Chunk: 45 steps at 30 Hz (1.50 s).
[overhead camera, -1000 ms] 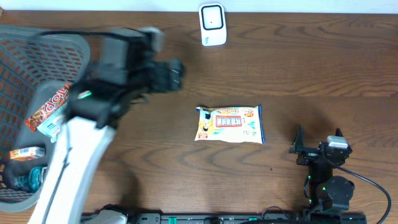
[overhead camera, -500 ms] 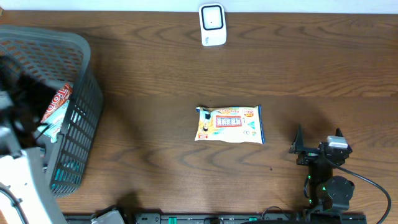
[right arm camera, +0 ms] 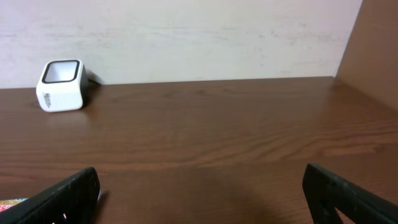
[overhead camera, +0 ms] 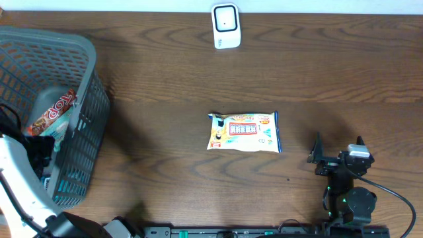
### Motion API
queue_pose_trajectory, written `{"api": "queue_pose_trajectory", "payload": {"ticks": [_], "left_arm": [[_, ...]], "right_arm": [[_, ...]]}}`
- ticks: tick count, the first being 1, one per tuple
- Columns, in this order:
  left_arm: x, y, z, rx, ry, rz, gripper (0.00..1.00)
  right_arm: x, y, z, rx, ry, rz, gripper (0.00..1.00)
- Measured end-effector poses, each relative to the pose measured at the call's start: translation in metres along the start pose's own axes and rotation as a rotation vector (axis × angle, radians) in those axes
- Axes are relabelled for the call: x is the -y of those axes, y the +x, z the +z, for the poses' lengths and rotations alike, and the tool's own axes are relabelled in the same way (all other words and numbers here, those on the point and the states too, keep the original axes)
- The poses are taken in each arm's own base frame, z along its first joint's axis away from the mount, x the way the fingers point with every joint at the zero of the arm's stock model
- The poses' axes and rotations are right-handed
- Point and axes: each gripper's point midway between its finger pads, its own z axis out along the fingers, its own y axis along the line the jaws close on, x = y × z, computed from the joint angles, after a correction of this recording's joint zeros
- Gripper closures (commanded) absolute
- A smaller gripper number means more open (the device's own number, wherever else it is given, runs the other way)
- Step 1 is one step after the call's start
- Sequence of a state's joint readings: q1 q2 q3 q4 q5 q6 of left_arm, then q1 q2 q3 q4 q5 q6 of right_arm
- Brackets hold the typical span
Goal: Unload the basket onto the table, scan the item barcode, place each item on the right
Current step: 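Reach the left gripper into the basket and grasp the Listerine bottle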
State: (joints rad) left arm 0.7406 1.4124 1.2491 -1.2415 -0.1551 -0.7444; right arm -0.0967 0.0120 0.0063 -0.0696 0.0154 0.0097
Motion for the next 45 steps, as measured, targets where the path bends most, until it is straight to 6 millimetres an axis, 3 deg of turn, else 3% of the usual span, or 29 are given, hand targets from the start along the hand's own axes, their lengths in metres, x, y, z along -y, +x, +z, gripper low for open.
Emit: {"api": "queue_pose_trajectory", "payload": {"ticks": [9, 20, 28, 30, 32, 34, 45], "left_arm": [[-0.012, 0.013, 0.058, -0.031, -0.032, -0.052, 0.02], [-0.008, 0.009, 0.097, 0.011, 0.023, -0.108, 0.02], [-0.009, 0.02, 0.128, -0.002, 0.015, -0.108, 0.0], [-0.006, 0.017, 0.13, 0.004, 0.019, -0.115, 0.12], [-0.003, 0.013, 0.133, 0.008, 0.023, -0.117, 0.43], [0.002, 0.008, 0.134, 0.013, 0.031, -0.122, 0.58], [0.008, 0.001, 0.131, 0.018, 0.041, -0.115, 0.65]], "right_arm": [[0.0, 0.0, 0.0, 0.0, 0.0, 0.0, 0.01], [0.0, 0.0, 0.0, 0.0, 0.0, 0.0, 0.01], [0.0, 0.0, 0.0, 0.0, 0.0, 0.0, 0.01], [0.0, 0.0, 0.0, 0.0, 0.0, 0.0, 0.01], [0.0, 0.0, 0.0, 0.0, 0.0, 0.0, 0.01], [0.0, 0.0, 0.0, 0.0, 0.0, 0.0, 0.01], [0.0, 0.0, 0.0, 0.0, 0.0, 0.0, 0.01]]}}
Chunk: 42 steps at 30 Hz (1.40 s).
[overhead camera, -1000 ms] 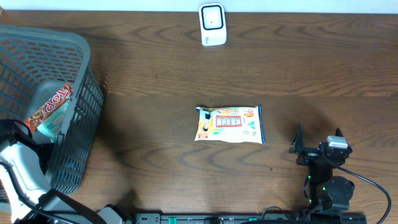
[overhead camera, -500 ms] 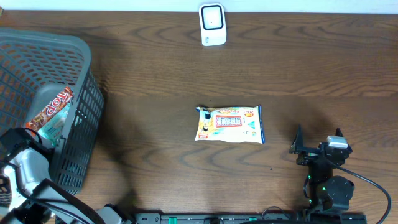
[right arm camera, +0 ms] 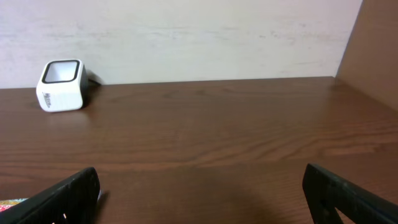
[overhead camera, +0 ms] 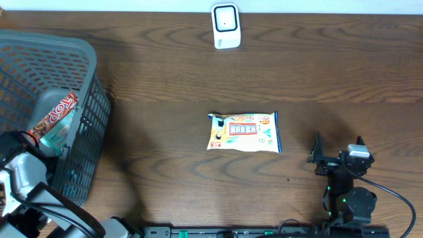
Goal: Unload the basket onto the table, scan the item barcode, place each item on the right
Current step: 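Reach the left gripper into the basket and grasp the Listerine bottle, then carry the Listerine bottle out and set it beside the snack bag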
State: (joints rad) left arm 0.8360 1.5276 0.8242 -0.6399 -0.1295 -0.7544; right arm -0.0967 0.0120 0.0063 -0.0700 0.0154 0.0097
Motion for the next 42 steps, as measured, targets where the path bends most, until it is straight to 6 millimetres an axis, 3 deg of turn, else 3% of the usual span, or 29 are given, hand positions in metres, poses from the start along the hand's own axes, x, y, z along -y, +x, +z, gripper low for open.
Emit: {"api": "queue_pose_trajectory", "payload": {"ticks": [5, 9, 16, 28, 34, 42], "left_arm": [[0.0, 0.012, -0.009, -0.07, 0.018, 0.016, 0.65], [0.01, 0.017, -0.033, -0.101, 0.113, 0.021, 0.65], [0.049, -0.014, -0.126, 0.055, 0.451, 0.008, 0.65], [0.067, -0.019, -0.262, 0.223, 0.96, -0.067, 0.65], [0.078, 0.015, -0.326, 0.119, 1.243, -0.033, 0.65], [0.1, 0.122, -0.356, -0.187, 1.366, 0.286, 0.65]], "right_arm": [[0.0, 0.0, 0.0, 0.0, 0.0, 0.0, 0.01], [0.0, 0.0, 0.0, 0.0, 0.0, 0.0, 0.01], [0.0, 0.0, 0.0, 0.0, 0.0, 0.0, 0.01], [0.0, 0.0, 0.0, 0.0, 0.0, 0.0, 0.01], [0.0, 0.0, 0.0, 0.0, 0.0, 0.0, 0.01], [0.0, 0.0, 0.0, 0.0, 0.0, 0.0, 0.01]]}}
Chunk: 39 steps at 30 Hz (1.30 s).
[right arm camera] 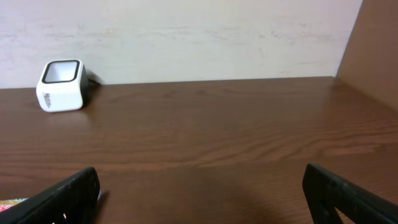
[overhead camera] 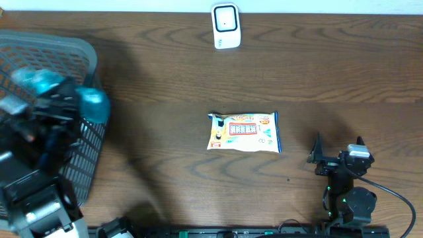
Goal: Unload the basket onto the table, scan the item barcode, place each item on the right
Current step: 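Carry the Listerine bottle out and set it beside the snack bag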
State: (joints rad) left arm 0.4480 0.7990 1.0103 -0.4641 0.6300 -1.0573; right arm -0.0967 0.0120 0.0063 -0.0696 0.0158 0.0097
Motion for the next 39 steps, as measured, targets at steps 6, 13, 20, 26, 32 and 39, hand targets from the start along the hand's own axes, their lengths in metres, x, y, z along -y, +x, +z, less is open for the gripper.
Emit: {"api": "queue_pose_trajectory", "payload": {"ticks": [6, 13, 20, 26, 32, 39], "left_arm": [[0.008, 0.081, 0.025, -0.24, -0.015, 0.136, 0.65], [-0.033, 0.175, 0.067, -0.458, -0.203, 0.347, 0.65], [-0.093, 0.268, 0.119, -0.637, -0.343, 0.569, 0.65], [-0.152, 0.311, 0.147, -0.726, -0.448, 0.657, 0.65], [-0.212, 0.321, 0.158, -0.77, -0.596, 0.692, 0.65], [-0.219, 0.326, 0.166, -0.784, -0.594, 0.721, 0.53]], "right_arm": [[0.0, 0.0, 0.0, 0.0, 0.0, 0.0, 0.01], [0.0, 0.0, 0.0, 0.0, 0.0, 0.0, 0.01], [0.0, 0.0, 0.0, 0.0, 0.0, 0.0, 0.01], [0.0, 0.0, 0.0, 0.0, 0.0, 0.0, 0.01], [0.0, 0.0, 0.0, -0.001, 0.0, 0.0, 0.01], [0.0, 0.0, 0.0, -0.001, 0.0, 0.0, 0.01]]}}
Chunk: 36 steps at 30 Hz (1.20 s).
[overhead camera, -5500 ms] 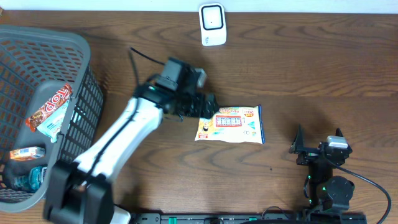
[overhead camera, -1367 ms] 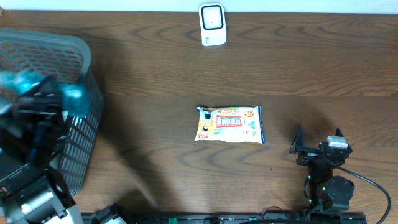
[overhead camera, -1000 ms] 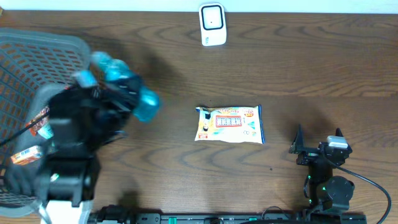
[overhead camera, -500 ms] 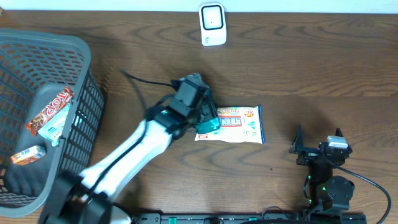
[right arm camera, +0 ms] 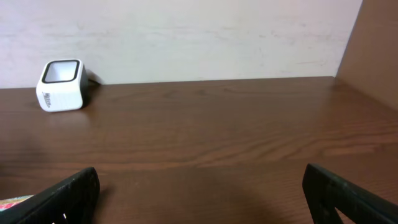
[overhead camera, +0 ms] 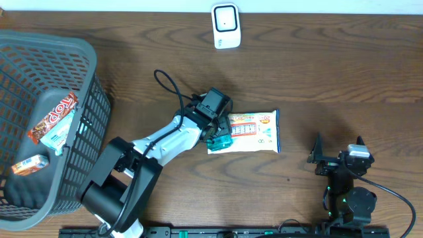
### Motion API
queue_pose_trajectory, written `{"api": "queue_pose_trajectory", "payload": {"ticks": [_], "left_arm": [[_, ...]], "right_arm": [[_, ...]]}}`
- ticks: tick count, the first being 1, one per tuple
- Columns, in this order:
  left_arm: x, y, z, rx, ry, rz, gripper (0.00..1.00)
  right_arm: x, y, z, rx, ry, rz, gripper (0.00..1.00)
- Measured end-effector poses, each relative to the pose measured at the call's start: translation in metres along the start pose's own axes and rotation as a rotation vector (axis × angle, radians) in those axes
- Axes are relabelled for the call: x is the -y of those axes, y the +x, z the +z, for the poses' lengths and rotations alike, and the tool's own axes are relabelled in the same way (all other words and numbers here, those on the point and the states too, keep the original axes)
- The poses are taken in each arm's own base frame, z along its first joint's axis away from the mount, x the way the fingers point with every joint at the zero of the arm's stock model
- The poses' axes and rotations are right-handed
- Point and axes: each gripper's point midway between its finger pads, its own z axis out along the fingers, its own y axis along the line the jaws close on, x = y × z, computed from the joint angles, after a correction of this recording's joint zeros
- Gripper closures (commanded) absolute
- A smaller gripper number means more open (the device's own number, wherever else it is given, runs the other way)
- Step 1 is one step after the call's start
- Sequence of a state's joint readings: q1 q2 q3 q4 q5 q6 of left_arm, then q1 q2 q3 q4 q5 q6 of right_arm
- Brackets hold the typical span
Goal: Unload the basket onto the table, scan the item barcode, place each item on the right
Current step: 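Carry the Listerine bottle out and set it beside the snack bag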
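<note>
The item is a flat snack packet (overhead camera: 254,131) with yellow, white and blue print, lying mid-table. My left gripper (overhead camera: 219,137) is down on its left end, the teal fingers (overhead camera: 220,141) over the packet's edge; the overhead view does not show whether they have closed on it. The white barcode scanner (overhead camera: 225,25) stands at the table's far edge, window up, and is also seen as the scanner (right arm camera: 60,85) at the left of the right wrist view. My right gripper (overhead camera: 337,156) rests open near the front right, its fingers (right arm camera: 68,198) wide apart over bare wood.
A grey mesh basket (overhead camera: 86,59) fills the left side, holding a chocolate bar (overhead camera: 53,114) and other packets. A black cable (overhead camera: 168,86) loops from the left arm. A pale wall rises behind the scanner.
My left arm was raised and blurred over the basket at the left. Now it stretches across the table with its gripper on the packet's left end. The right arm has not moved.
My left arm was first low by the basket's front corner, and stayed there a moment later. Then it was lifted above the basket, and now its gripper lies on the packet mid-table. The packet has barely shifted; the right gripper stayed open throughout.
</note>
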State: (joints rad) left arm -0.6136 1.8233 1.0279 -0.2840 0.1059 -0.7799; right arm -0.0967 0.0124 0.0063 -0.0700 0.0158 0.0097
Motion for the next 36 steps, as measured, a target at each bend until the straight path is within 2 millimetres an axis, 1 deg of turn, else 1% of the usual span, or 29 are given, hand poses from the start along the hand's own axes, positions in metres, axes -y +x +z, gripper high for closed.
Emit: {"api": "queue_pose_trajectory", "payload": {"ticks": [1, 2, 5, 6, 8, 11, 12, 14, 15, 18, 19, 24, 26, 27, 29, 31, 32, 33, 35, 36], "left_arm": [[0.001, -0.001, 0.001, 0.002, 0.002, 0.005, 0.44], [0.002, -0.002, 0.001, 0.003, 0.003, 0.015, 0.41], [0.001, -0.002, 0.001, 0.005, -0.001, 0.026, 0.36], [0.0, -0.002, 0.001, 0.006, -0.005, 0.029, 0.32], [-0.002, -0.002, 0.001, 0.008, -0.019, 0.038, 0.3], [-0.015, -0.005, -0.004, 0.016, -0.075, 0.052, 0.06], [-0.019, -0.007, -0.007, 0.022, -0.091, 0.056, 0.01], [-0.024, -0.016, -0.017, 0.047, -0.1, 0.072, 0.02], [-0.024, -0.022, -0.025, 0.068, -0.097, 0.084, 0.02], [-0.019, -0.042, -0.059, 0.153, -0.057, 0.105, 0.02], [-0.015, -0.048, -0.073, 0.187, -0.036, 0.115, 0.02], [-0.002, -0.066, -0.136, 0.329, 0.048, 0.183, 0.02], [-0.002, -0.072, -0.162, 0.389, 0.069, 0.19, 0.02], [-0.006, -0.077, -0.178, 0.431, 0.074, 0.185, 0.02], [-0.015, -0.089, -0.209, 0.524, 0.073, 0.16, 0.02], [-0.034, -0.104, -0.247, 0.648, 0.056, 0.108, 0.02], [-0.047, -0.111, -0.269, 0.718, 0.036, 0.069, 0.02], [-0.059, -0.116, -0.284, 0.767, 0.015, 0.039, 0.02], [-0.092, -0.126, -0.318, 0.882, -0.047, -0.047, 0.02], [-0.107, -0.13, -0.331, 0.923, -0.077, -0.09, 0.02]], "right_arm": [[0.0, 0.0, 0.0, 0.0, 0.0, 0.0, 0.01], [0.0, 0.0, 0.0, 0.0, 0.0, 0.0, 0.01], [0.0, 0.0, 0.0, 0.0, 0.0, 0.0, 0.01], [0.0, 0.0, 0.0, 0.0, 0.0, 0.0, 0.01], [0.0, 0.0, 0.0, 0.0, 0.0, 0.0, 0.01], [0.0, 0.0, 0.0, 0.0, 0.0, 0.0, 0.01], [0.0, 0.0, 0.0, 0.0, 0.0, 0.0, 0.01], [0.0, 0.0, 0.0, 0.0, 0.0, 0.0, 0.01], [0.0, 0.0, 0.0, 0.0, 0.0, 0.0, 0.01], [0.0, 0.0, 0.0, 0.0, 0.0, 0.0, 0.01], [0.0, 0.0, 0.0, 0.0, 0.0, 0.0, 0.01], [0.0, 0.0, 0.0, 0.0, 0.0, 0.0, 0.01], [0.0, 0.0, 0.0, 0.0, 0.0, 0.0, 0.01], [0.0, 0.0, 0.0, 0.0, 0.0, 0.0, 0.01], [0.0, 0.0, 0.0, 0.0, 0.0, 0.0, 0.01], [0.0, 0.0, 0.0, 0.0, 0.0, 0.0, 0.01], [0.0, 0.0, 0.0, 0.0, 0.0, 0.0, 0.01], [0.0, 0.0, 0.0, 0.0, 0.0, 0.0, 0.01], [0.0, 0.0, 0.0, 0.0, 0.0, 0.0, 0.01], [0.0, 0.0, 0.0, 0.0, 0.0, 0.0, 0.01]]}}
